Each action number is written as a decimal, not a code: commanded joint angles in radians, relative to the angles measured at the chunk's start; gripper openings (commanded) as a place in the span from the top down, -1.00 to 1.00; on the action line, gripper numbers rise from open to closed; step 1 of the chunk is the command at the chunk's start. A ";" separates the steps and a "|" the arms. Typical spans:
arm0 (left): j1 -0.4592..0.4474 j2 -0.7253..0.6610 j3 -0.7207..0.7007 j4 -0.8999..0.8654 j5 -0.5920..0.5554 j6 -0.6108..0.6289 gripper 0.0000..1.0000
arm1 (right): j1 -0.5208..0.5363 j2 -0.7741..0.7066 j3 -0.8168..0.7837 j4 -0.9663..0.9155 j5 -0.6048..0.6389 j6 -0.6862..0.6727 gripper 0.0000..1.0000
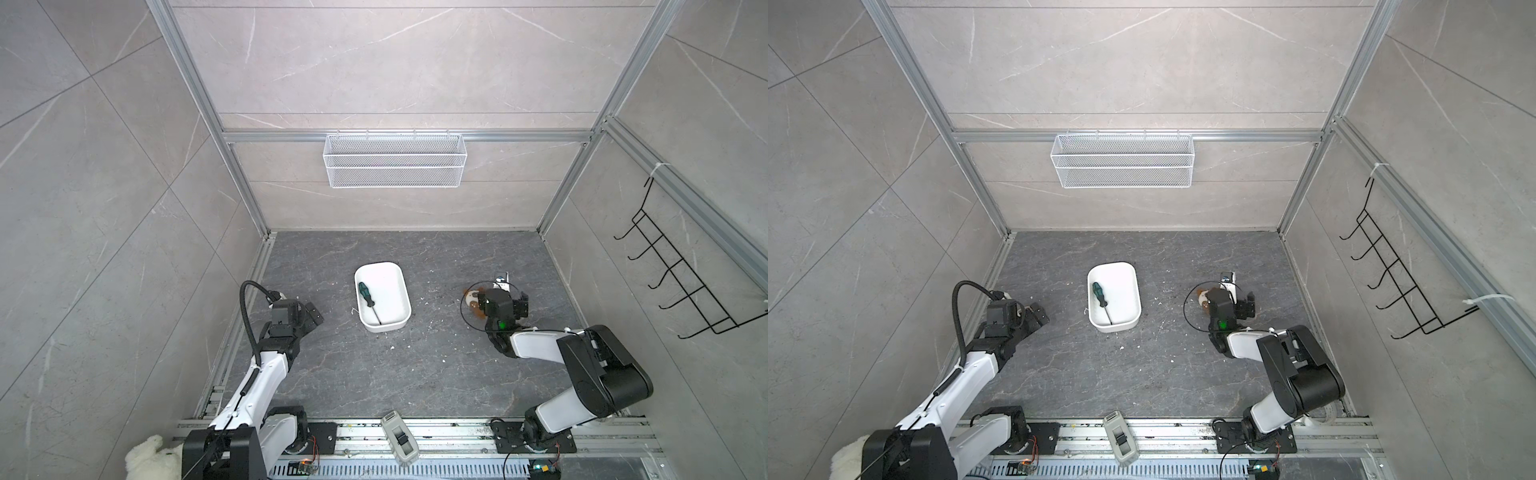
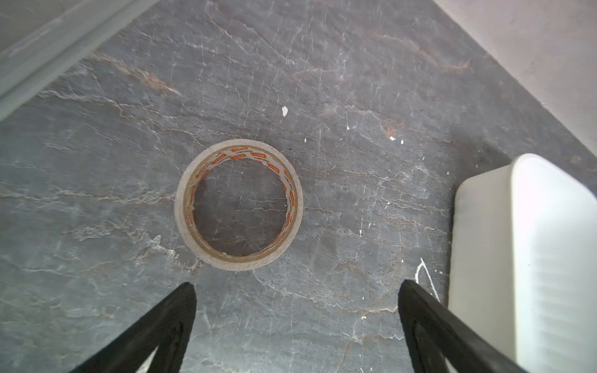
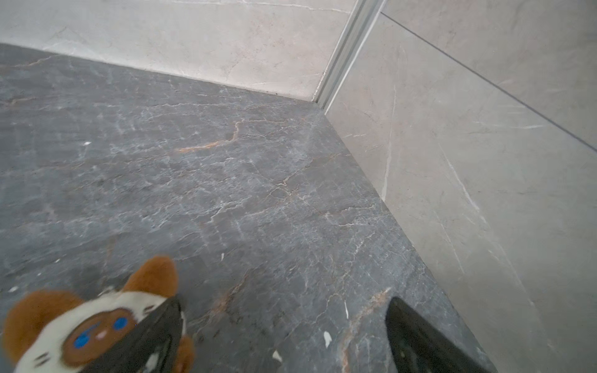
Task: Put the screwdriver in the bin
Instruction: Reset both arms
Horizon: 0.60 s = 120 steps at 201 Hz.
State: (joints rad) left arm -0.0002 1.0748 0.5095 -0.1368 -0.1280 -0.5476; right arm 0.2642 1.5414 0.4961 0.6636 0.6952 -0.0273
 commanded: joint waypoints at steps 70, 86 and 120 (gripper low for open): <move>-0.007 0.158 0.003 0.477 -0.031 0.457 -0.99 | -0.107 -0.058 -0.118 0.134 -0.411 0.058 -0.80; -0.008 0.155 -0.095 0.653 -0.025 0.510 -0.99 | -0.097 0.009 -0.182 0.377 -0.399 0.019 -0.99; -0.007 0.229 -0.166 0.820 -0.025 0.525 -1.00 | -0.094 -0.030 -0.157 0.249 -0.381 0.036 -0.99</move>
State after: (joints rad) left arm -0.0025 1.2549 0.3614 0.4385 -0.1387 -0.1005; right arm 0.1661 1.5211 0.3321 0.8726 0.3347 0.0071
